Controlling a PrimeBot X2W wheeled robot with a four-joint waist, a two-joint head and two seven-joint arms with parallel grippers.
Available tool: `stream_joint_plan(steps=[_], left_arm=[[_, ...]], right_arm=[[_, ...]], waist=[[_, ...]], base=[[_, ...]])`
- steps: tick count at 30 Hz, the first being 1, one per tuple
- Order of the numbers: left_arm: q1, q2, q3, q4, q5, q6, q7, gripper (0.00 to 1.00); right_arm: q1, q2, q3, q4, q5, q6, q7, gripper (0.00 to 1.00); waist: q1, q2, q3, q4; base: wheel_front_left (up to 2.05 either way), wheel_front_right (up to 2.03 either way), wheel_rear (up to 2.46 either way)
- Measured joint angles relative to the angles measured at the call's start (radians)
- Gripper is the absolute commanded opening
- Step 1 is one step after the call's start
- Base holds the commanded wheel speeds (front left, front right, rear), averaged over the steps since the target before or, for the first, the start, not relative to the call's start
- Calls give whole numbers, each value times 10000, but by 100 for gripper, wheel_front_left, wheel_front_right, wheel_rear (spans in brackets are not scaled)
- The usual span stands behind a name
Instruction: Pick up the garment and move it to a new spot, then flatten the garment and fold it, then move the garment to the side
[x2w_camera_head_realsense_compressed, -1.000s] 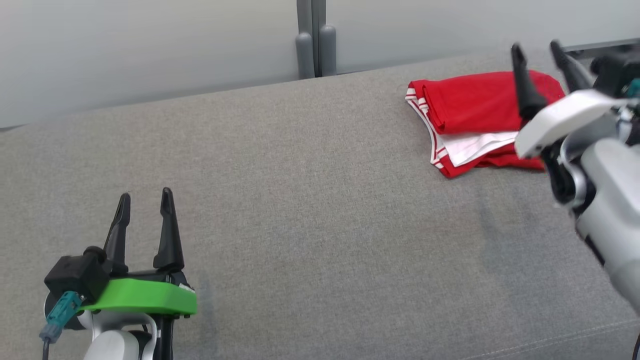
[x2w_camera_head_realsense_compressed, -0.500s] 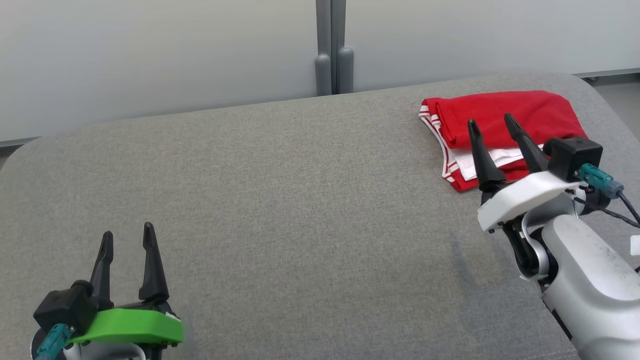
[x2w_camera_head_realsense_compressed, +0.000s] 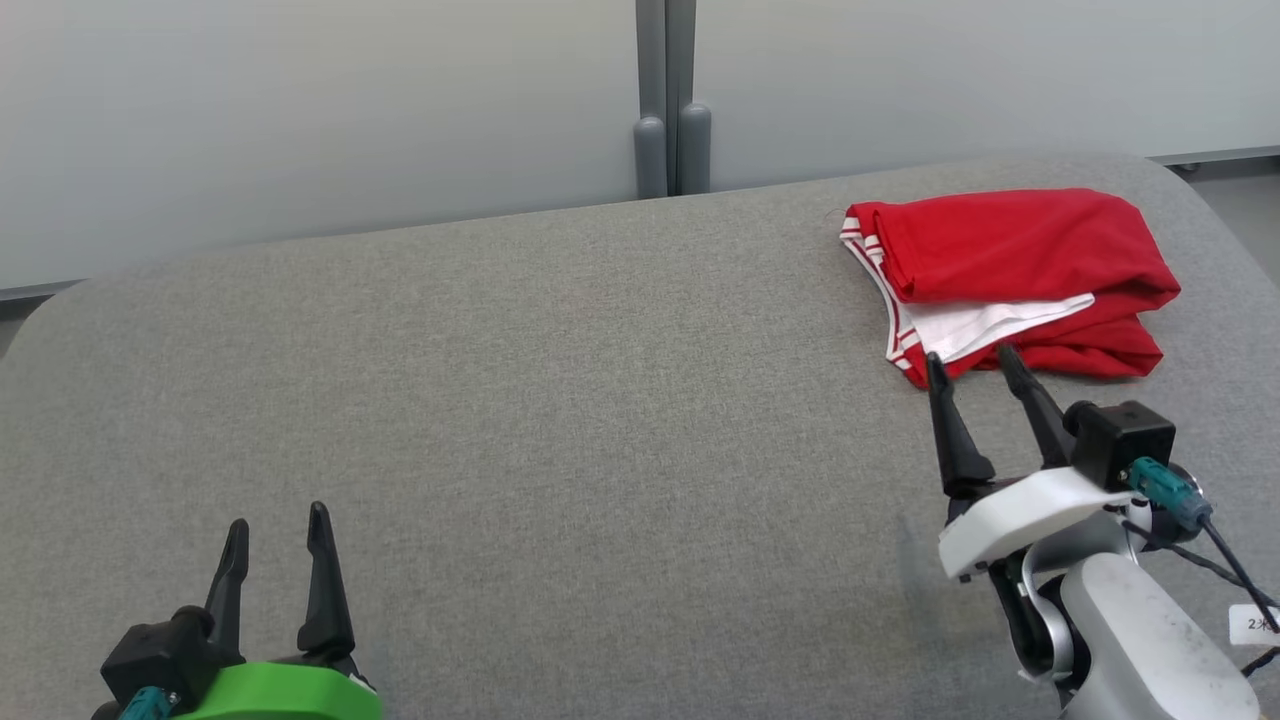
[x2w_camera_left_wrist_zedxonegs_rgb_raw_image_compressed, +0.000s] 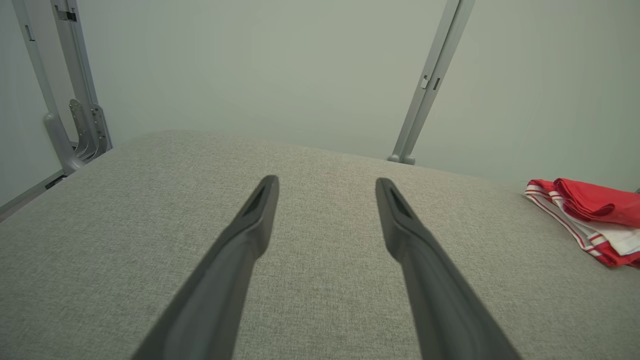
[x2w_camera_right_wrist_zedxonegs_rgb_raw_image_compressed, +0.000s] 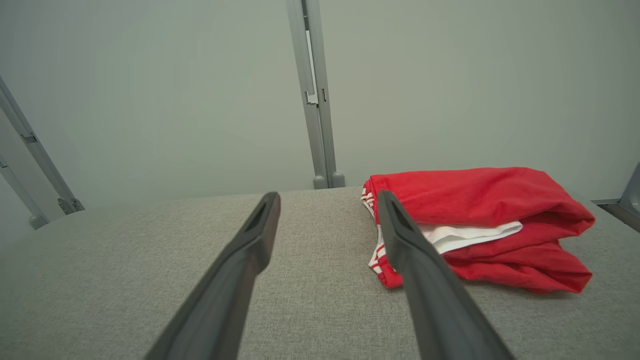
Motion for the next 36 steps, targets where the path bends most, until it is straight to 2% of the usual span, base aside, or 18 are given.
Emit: stream_joint_plan(steps=[20,36], left_arm=[[17,-25,-123,209,267,4,-2,100],[16,-36,-42,291,477,6,-31,100]], right_arm=[[1230,736,-385,-754,-963,0,0,100],[1624,869,-598,-1072,-1323,0,0,100]], waist=[[0,0,-41,42],[0,0,-20,98]], base=[[0,0,0],[0,0,0]])
